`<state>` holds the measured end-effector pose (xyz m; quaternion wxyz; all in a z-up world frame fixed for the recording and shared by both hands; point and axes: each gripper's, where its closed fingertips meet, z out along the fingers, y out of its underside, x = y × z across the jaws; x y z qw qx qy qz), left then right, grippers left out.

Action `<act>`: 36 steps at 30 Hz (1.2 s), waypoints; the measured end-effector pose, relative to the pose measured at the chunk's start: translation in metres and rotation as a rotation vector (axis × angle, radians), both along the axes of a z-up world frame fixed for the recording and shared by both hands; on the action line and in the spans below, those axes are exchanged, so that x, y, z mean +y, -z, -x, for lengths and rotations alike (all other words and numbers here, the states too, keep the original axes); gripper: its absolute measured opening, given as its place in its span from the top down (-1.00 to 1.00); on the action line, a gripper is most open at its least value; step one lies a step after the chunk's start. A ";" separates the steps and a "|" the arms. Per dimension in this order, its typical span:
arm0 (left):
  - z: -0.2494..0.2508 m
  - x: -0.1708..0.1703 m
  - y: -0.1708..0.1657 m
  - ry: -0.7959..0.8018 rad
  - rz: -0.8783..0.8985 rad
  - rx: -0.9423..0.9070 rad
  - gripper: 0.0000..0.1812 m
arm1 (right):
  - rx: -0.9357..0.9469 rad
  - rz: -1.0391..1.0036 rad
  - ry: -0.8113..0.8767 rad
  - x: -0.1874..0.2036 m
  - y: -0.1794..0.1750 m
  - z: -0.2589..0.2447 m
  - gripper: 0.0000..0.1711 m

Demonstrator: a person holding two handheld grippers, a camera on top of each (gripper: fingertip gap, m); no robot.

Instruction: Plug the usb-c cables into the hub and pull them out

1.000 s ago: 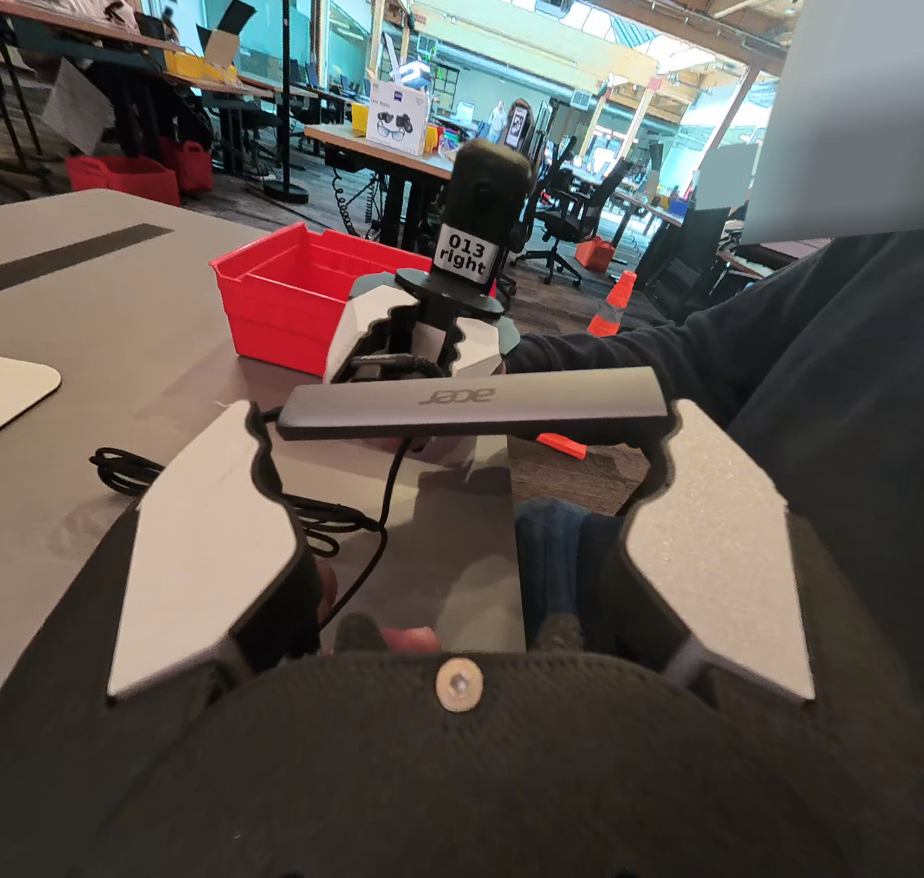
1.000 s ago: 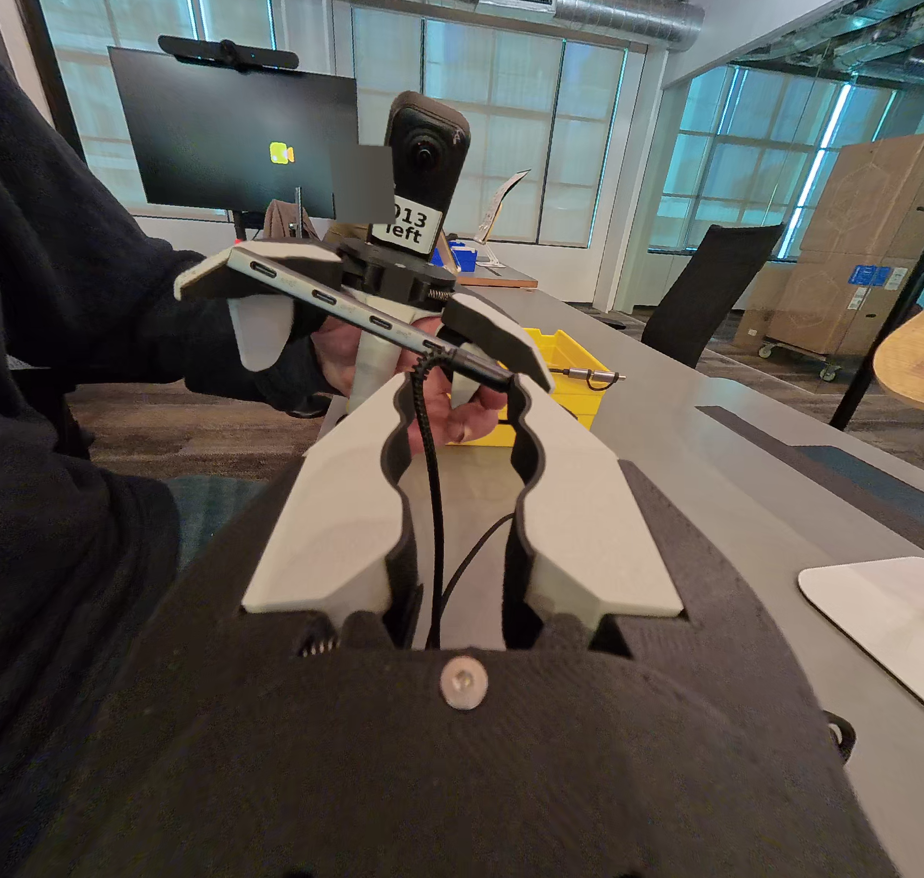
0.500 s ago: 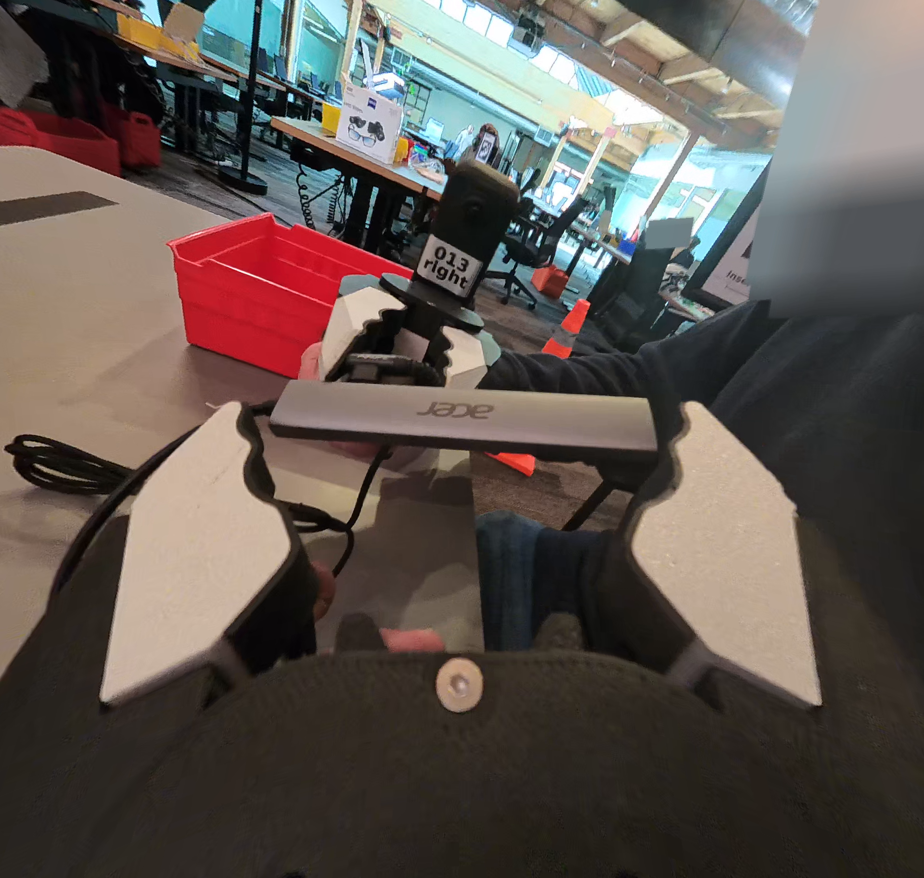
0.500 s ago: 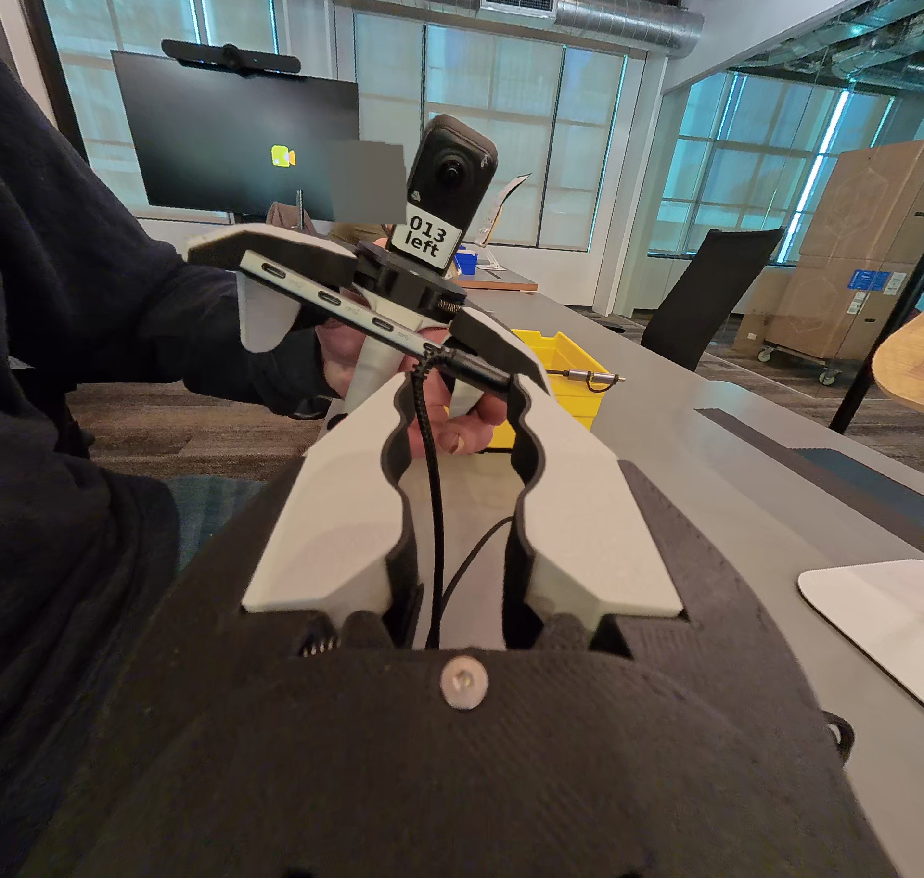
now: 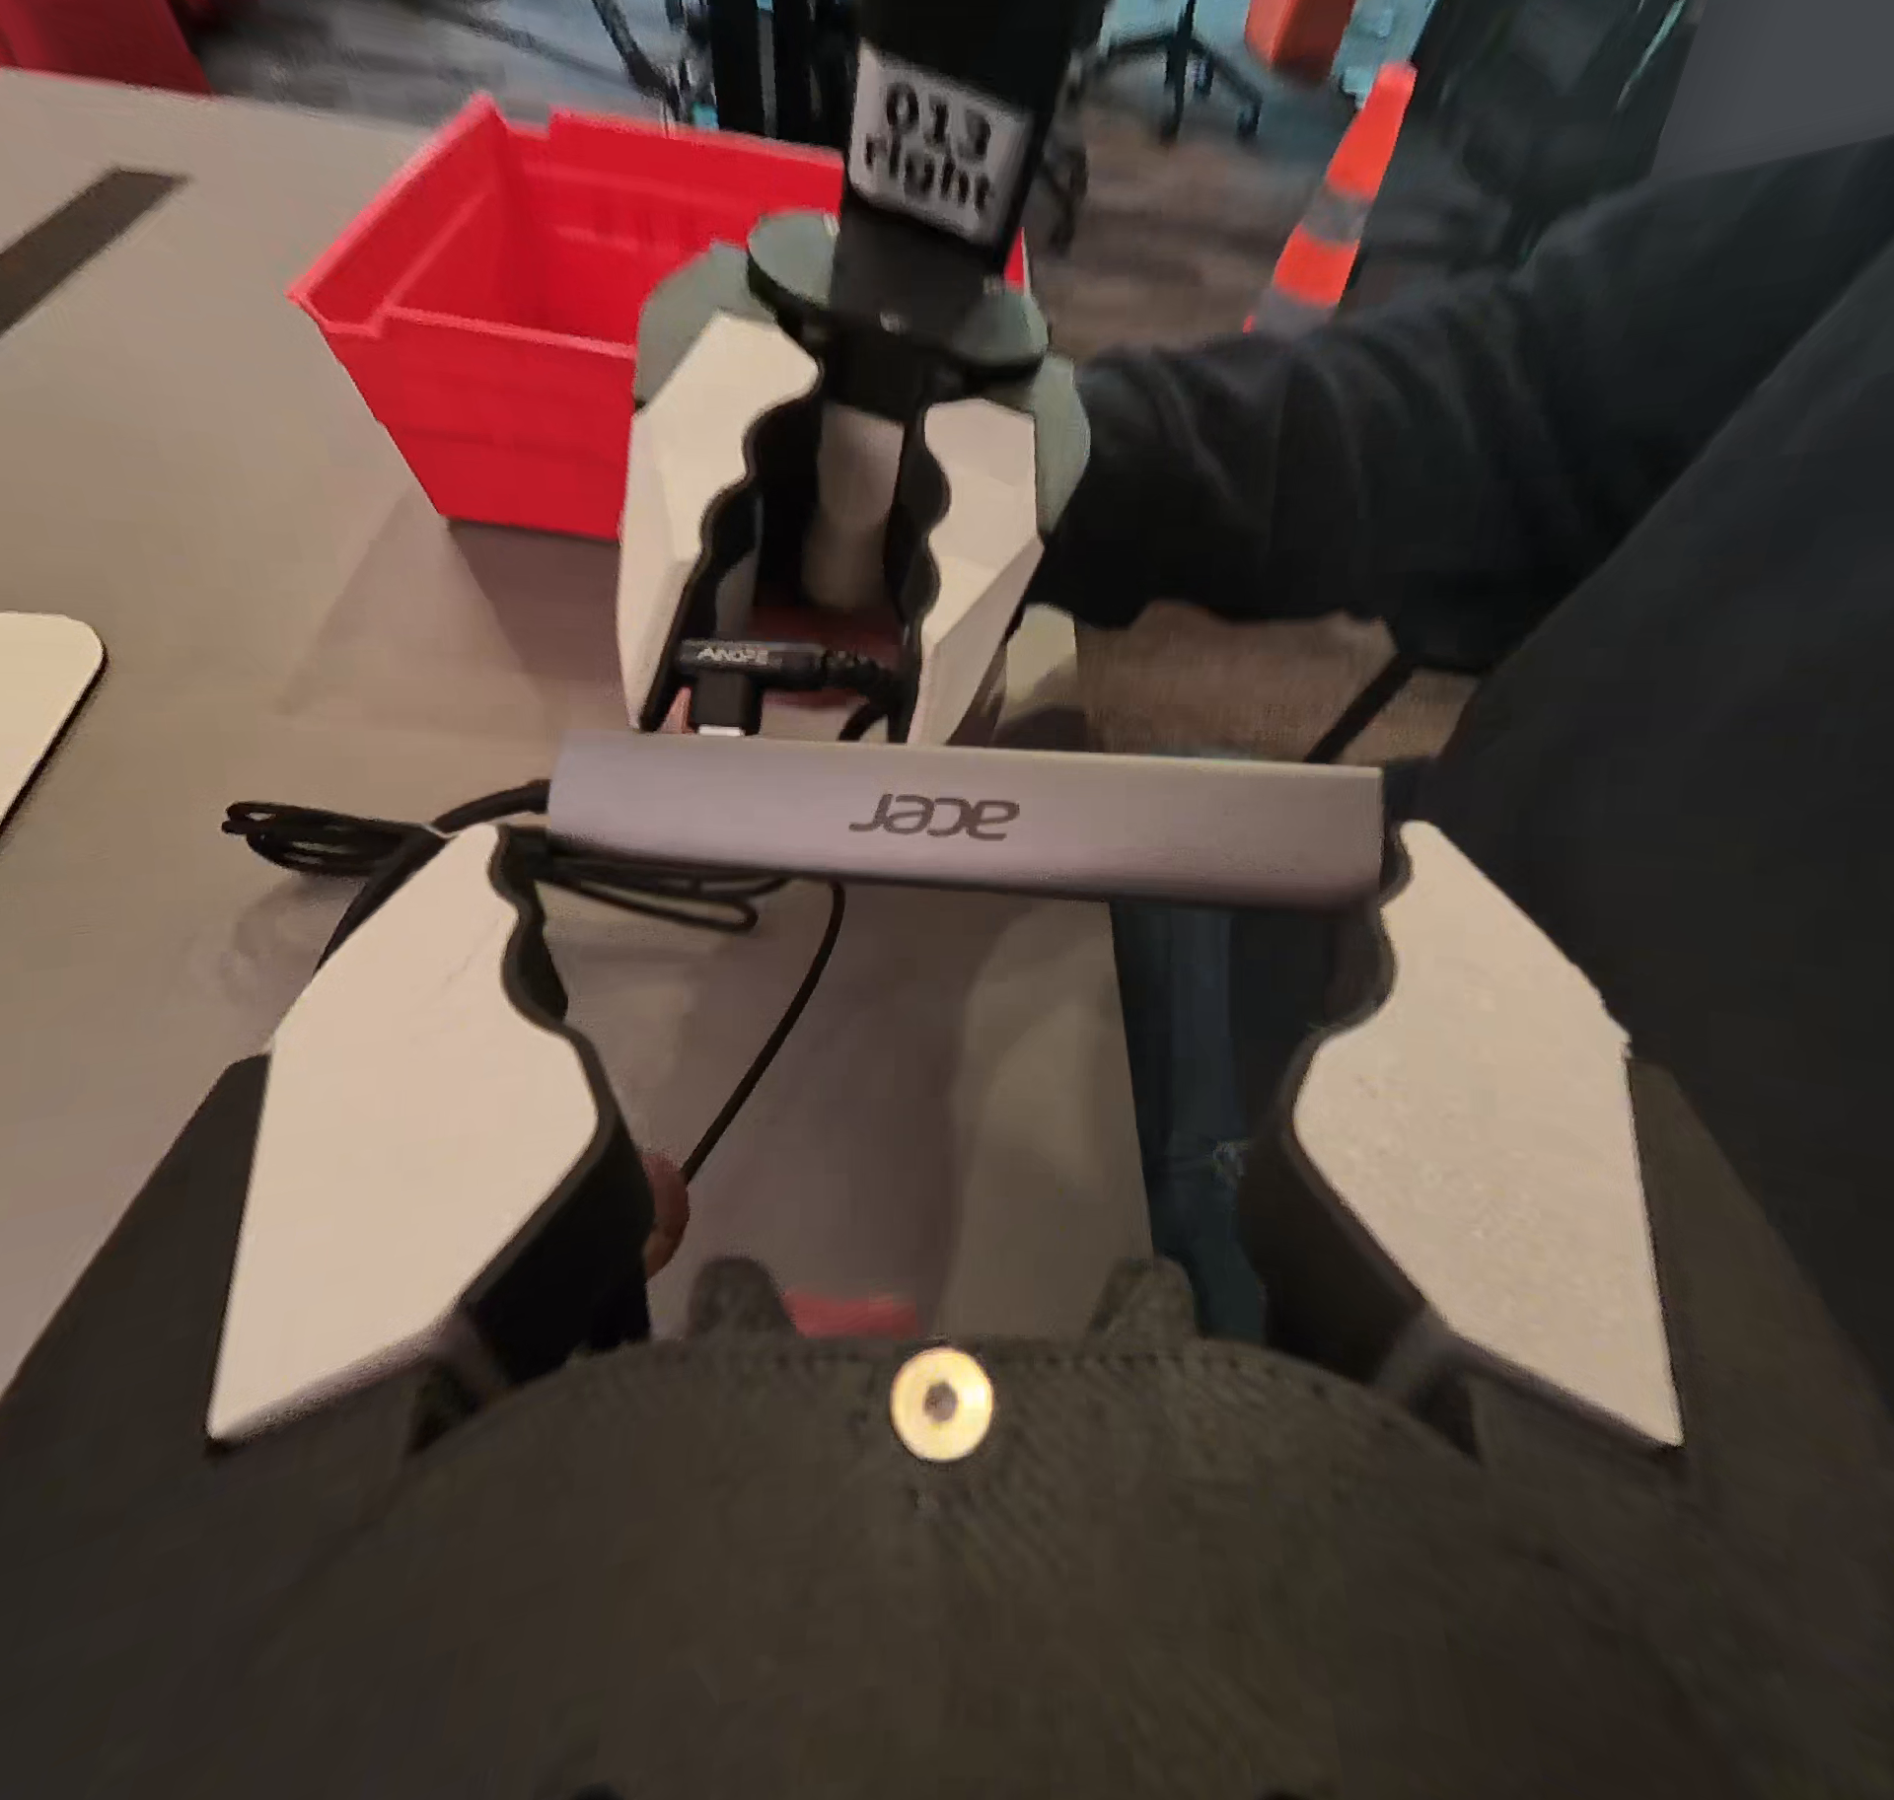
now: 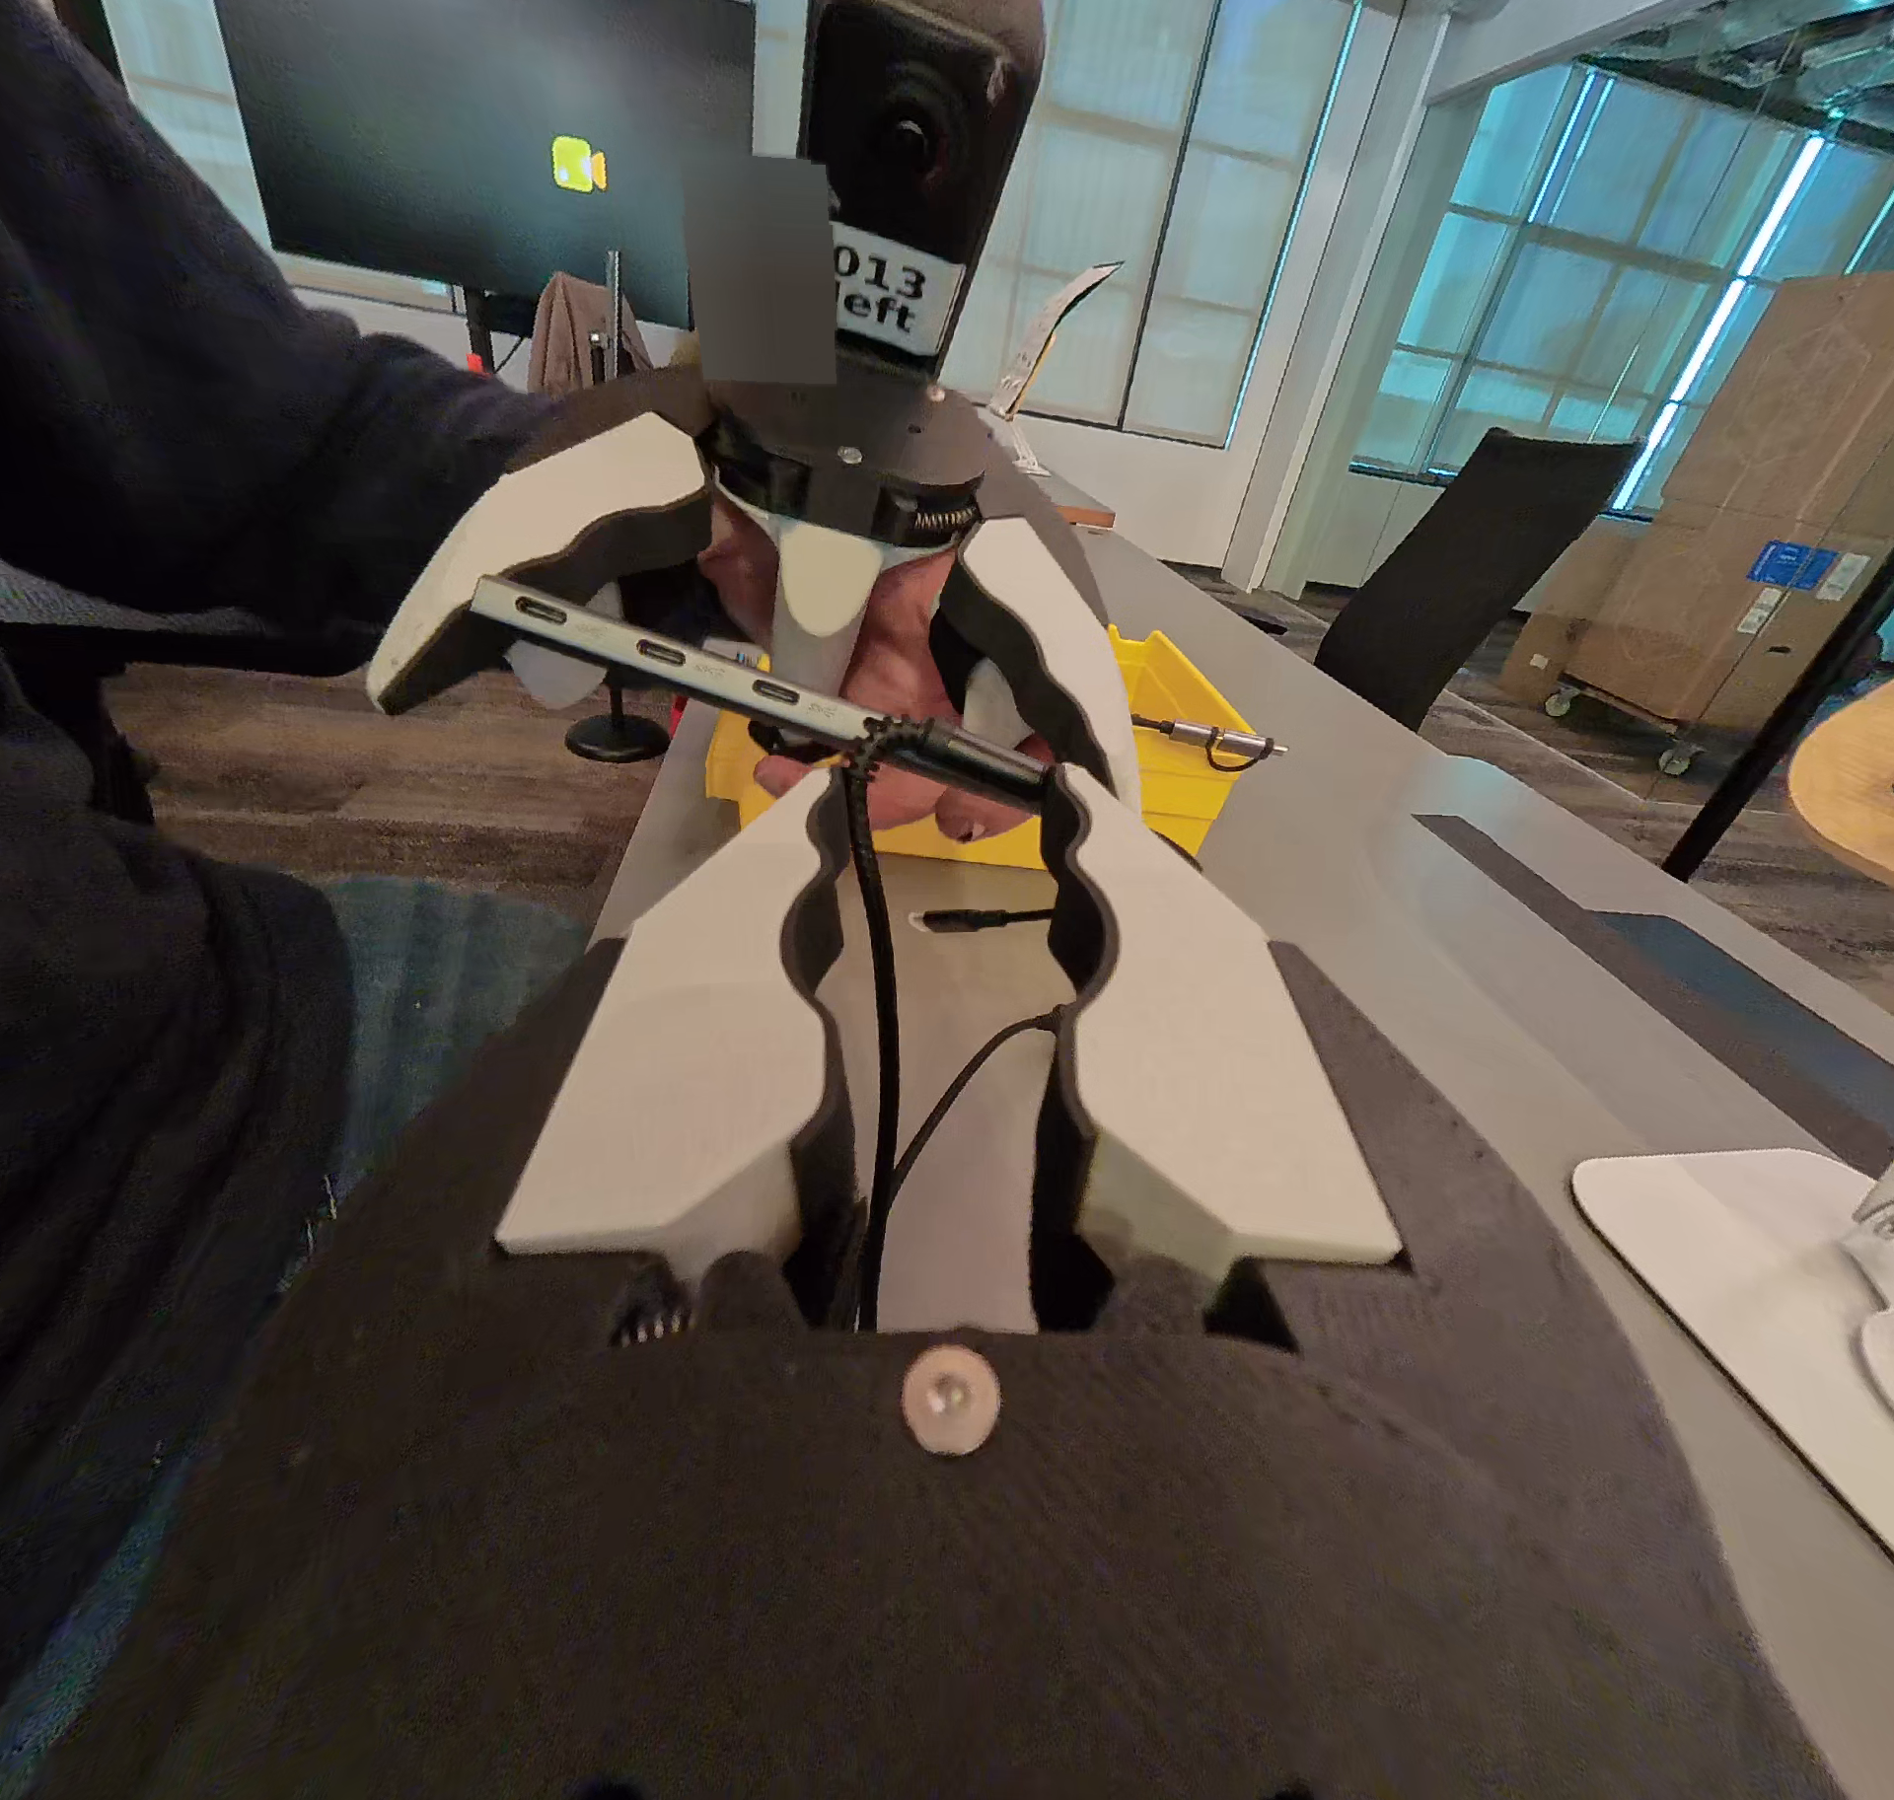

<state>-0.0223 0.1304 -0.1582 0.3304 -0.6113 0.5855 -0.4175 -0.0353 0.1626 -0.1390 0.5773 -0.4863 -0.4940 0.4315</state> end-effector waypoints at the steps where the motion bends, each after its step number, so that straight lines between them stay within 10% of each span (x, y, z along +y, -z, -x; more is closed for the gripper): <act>1: 0.001 0.000 0.004 0.012 -0.022 0.053 -0.61 | -0.012 -0.007 -0.001 -0.001 0.001 0.001 0.59; 30: 0.008 0.015 0.044 0.043 -0.213 0.335 -0.58 | -0.175 0.039 0.023 0.005 0.026 0.001 0.74; 36: 0.012 0.017 0.050 0.025 -0.244 0.368 -0.58 | -0.221 0.067 0.069 0.012 0.030 -0.001 0.52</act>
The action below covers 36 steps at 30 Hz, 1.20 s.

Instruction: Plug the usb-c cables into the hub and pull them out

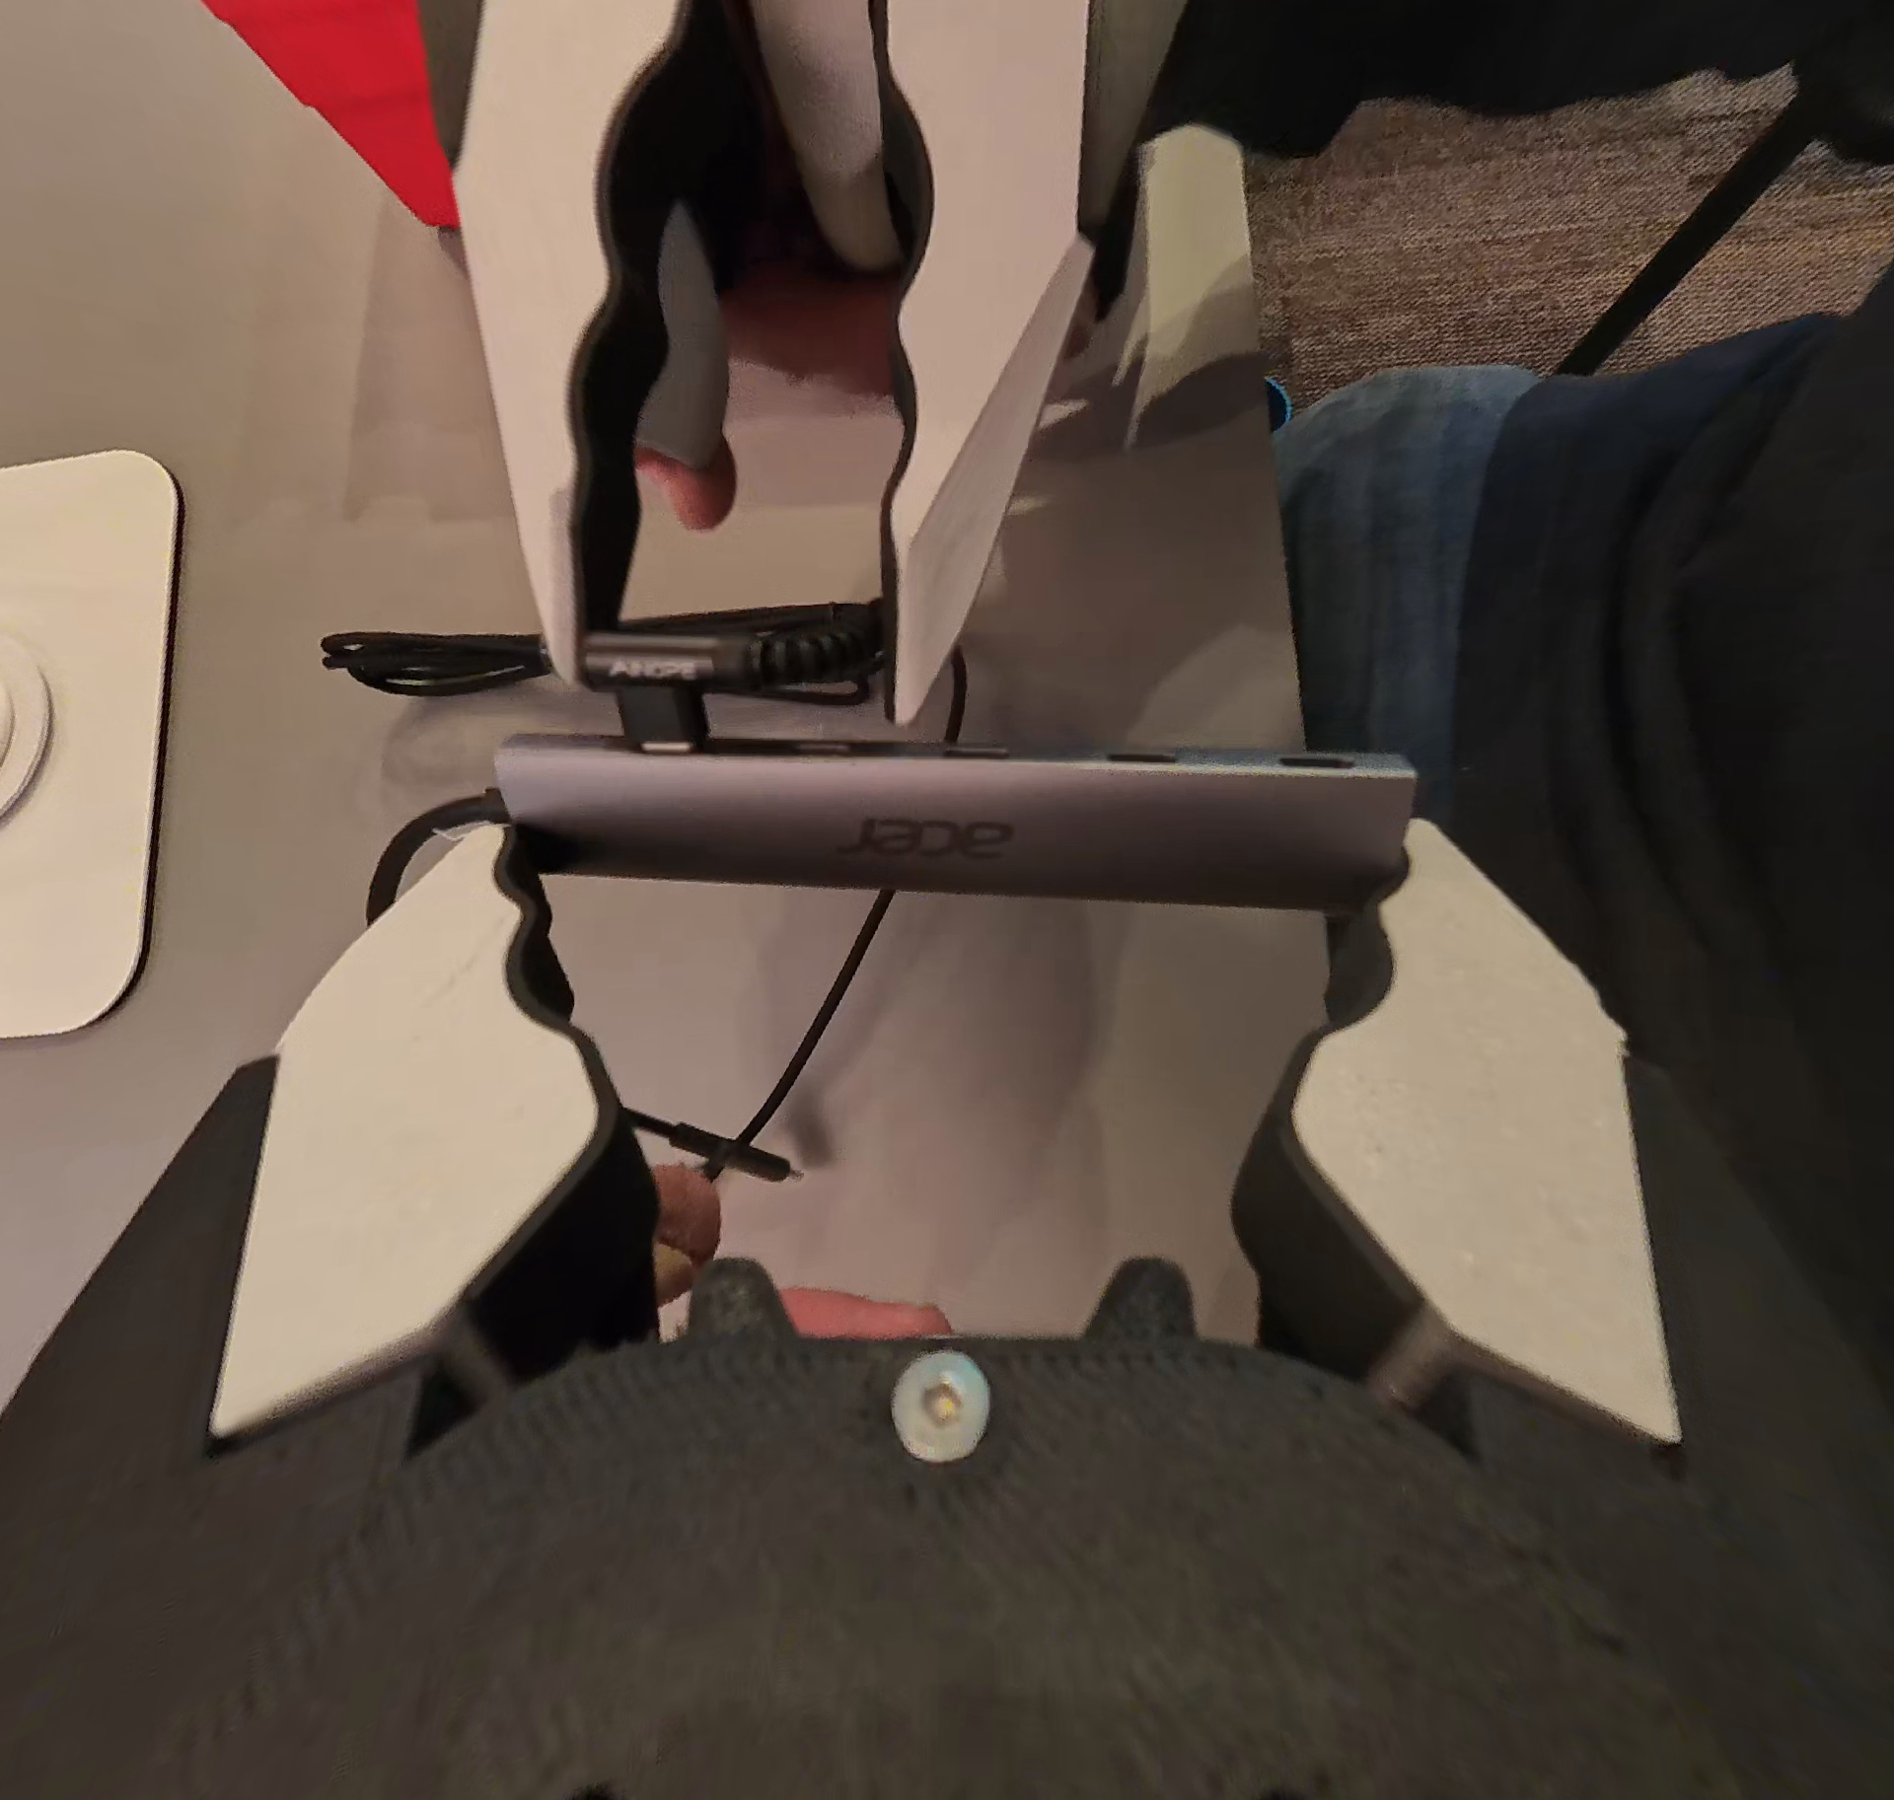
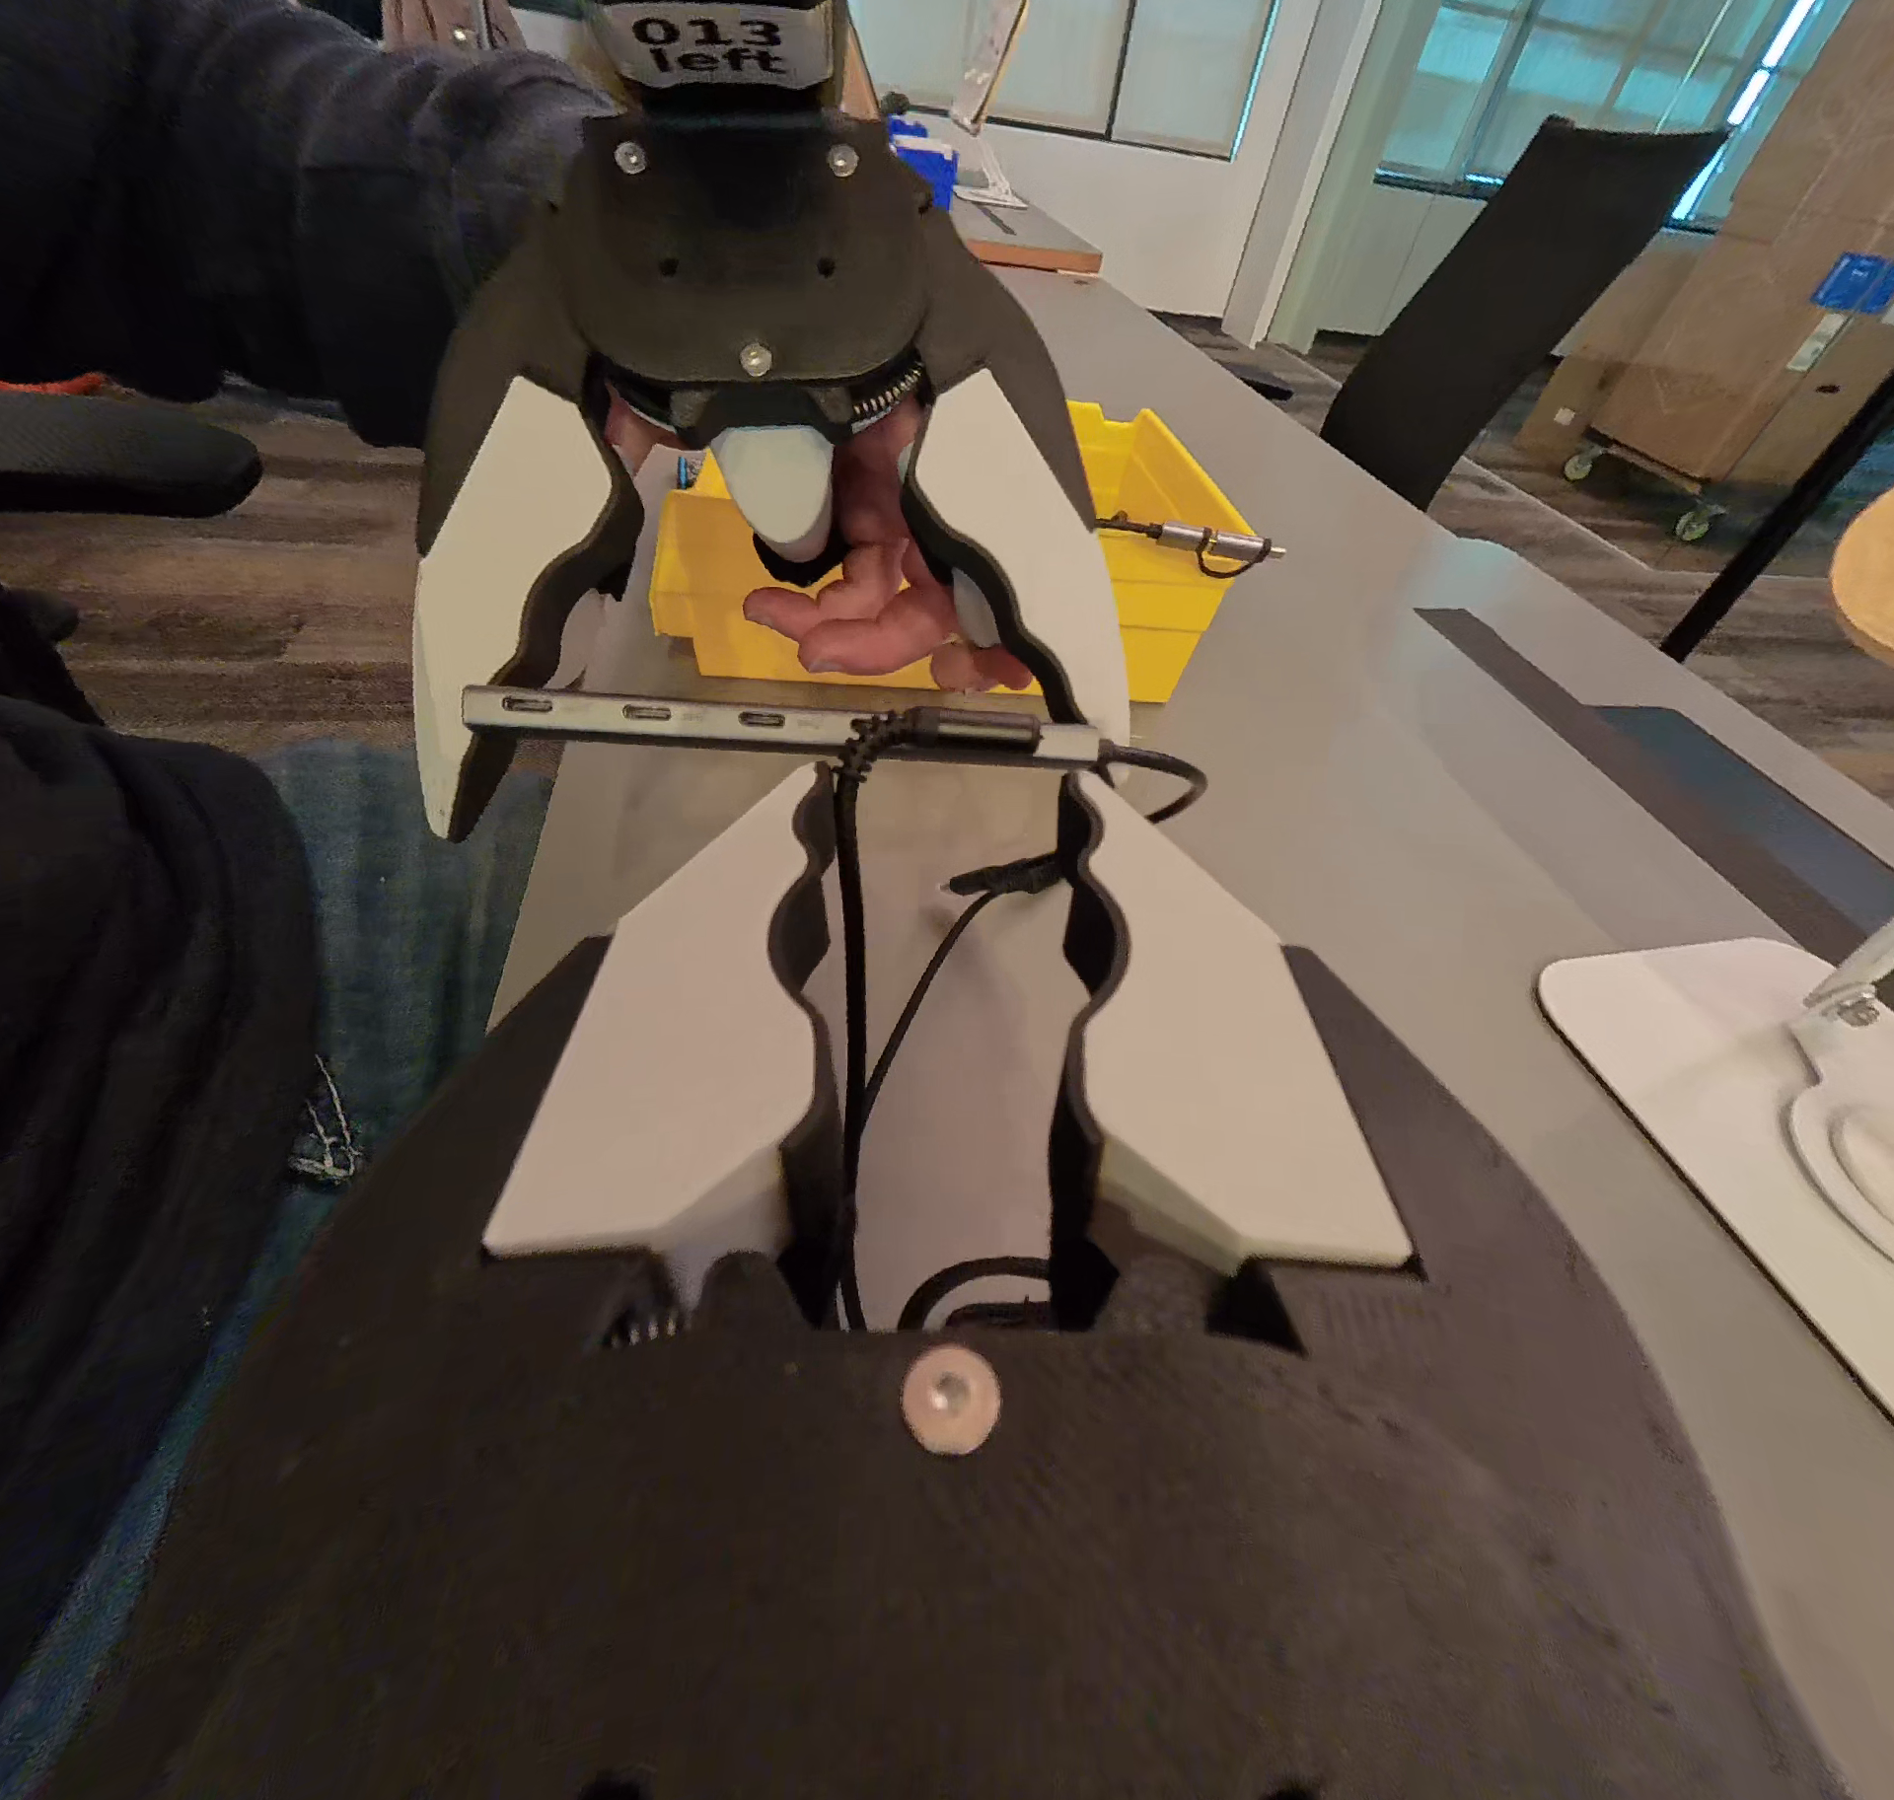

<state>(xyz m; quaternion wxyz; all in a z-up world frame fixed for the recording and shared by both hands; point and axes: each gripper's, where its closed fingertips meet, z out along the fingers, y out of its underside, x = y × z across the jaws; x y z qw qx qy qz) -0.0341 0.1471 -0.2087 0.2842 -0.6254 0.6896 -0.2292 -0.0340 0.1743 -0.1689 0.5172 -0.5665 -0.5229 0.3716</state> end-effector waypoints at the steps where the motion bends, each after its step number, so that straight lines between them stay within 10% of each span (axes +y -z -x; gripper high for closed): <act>1: 0.001 0.001 0.002 -0.006 -0.008 0.015 -0.58 | -0.007 -0.004 0.010 0.001 -0.001 -0.001 0.50; 21: 0.011 0.004 0.017 0.004 -0.101 0.178 -0.57 | -0.182 -0.058 0.025 -0.002 0.011 0.007 0.56; 36: 0.005 -0.001 0.004 0.012 -0.011 0.043 -0.57 | 0.061 0.040 -0.035 -0.002 0.002 0.005 0.60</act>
